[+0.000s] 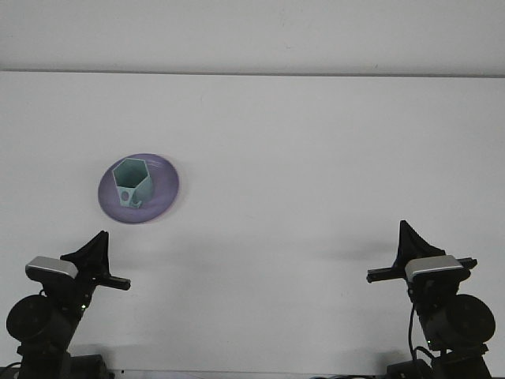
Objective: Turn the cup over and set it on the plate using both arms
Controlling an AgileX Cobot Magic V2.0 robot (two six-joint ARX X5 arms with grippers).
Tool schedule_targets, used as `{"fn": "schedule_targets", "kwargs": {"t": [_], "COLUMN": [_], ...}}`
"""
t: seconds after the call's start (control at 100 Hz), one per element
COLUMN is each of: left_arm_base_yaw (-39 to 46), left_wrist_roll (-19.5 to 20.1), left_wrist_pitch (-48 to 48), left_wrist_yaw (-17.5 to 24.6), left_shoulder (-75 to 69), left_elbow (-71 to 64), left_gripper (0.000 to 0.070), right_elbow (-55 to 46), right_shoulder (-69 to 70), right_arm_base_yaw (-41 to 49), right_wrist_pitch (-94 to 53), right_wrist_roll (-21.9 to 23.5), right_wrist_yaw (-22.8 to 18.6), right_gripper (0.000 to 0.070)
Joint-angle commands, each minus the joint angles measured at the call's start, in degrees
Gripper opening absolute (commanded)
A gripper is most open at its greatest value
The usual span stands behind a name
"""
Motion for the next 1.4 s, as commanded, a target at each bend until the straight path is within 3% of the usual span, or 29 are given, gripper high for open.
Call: {"fn": "schedule_targets", "kwargs": {"t": [0.0, 0.86, 1.08, 1.39], "left_arm_base_yaw": [0.1, -0.8, -5.7, -9.0], "left_wrist_roll": [-2.1, -2.7, -0.9, 1.0], "left_wrist_pitch": [1.7, 1.9, 11.9, 17.7], "left_wrist_yaw": [-0.7, -1.9, -11.6, -12.2], "left_shoulder": [-1.6, -4.3, -12.4, -12.3], "left_elbow": [1.0, 0.0, -13.1, -22.4], "left_gripper": [0.0012, 0.0016, 0.0016, 0.0016], "right_elbow": [0.3, 0.3, 0.3, 0.3], "right_shoulder": [-0.1, -0.1, -0.1, 0.0], "right_arm_base_yaw": [0.0, 0.0, 0.0, 0.0], "right_wrist_pitch": [0.6, 0.7, 0.7, 1.3], "right_wrist_roll": [0.9, 1.5, 1.5, 1.5], "right_wrist_yaw": [0.2, 0.6, 0.6, 0.6], "right_gripper": [0.0000, 0.0000, 0.0000, 0.0000]}}
